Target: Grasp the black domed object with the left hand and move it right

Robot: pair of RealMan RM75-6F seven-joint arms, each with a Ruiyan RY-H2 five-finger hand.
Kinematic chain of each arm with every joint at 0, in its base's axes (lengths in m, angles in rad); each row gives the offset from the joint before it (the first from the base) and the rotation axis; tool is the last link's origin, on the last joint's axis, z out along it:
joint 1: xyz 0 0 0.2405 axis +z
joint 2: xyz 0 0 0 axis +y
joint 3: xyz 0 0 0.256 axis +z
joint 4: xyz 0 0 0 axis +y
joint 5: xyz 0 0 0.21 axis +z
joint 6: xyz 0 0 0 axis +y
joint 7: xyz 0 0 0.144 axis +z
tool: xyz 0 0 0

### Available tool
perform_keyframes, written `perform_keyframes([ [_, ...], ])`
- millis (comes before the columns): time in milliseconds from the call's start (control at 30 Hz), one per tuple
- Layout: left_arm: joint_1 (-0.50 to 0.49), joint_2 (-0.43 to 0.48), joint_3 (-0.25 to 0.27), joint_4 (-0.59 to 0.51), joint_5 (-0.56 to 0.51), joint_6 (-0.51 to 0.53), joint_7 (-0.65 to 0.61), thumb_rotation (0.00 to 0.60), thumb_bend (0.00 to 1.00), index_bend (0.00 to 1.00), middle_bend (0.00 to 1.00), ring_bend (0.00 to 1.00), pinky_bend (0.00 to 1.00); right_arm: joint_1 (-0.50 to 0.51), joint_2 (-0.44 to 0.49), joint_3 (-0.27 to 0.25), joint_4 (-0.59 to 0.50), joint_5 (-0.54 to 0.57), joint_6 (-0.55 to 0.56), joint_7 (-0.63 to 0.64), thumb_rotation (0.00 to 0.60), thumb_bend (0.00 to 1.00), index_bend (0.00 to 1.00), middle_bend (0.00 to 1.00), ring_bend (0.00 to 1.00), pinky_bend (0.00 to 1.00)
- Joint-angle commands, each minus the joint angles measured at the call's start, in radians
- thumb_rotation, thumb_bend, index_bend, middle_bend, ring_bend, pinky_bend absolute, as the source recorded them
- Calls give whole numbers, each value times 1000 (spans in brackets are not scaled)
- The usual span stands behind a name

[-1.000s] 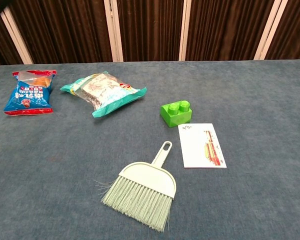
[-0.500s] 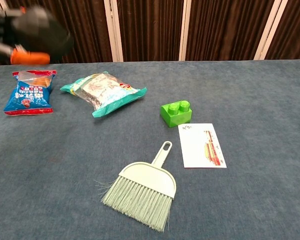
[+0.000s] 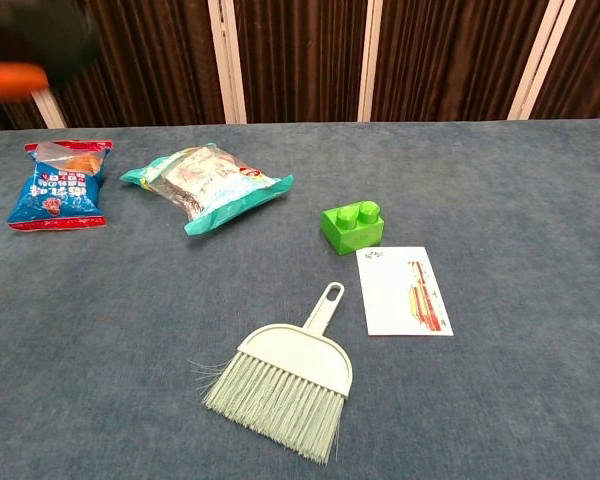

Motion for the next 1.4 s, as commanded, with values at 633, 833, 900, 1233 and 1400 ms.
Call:
perform_keyframes([
  [633,79,157,-21,-256,244,182,-115,600,547,284,412,1,0,-12,9,-11,-2,-20,18,11,600,222,98,75,123,36],
  [833,38,32,75,-32,125,11,-145,600,547,281,410,1,0,-8,8,-6,-3,-10,10,10,600,221,98,75,124,36],
  [900,11,-27,87,58,72,-53,-133,600,547,276,410,1,0,-7,7,-4,-3,-8,9,11,600,222,98,75,123,36],
  [1233,-59,-31,-64,-39,62,-8,-65,600,560,278,412,1,0,-2,0,-7,-1,-6,-3,0,600,220,97,75,123,36],
  [1400,14,125,-113,-297,183,132,-74,600,560,283,416,1,0,-6,2,-7,-1,-7,4,4,600,222,98,75,123,36],
])
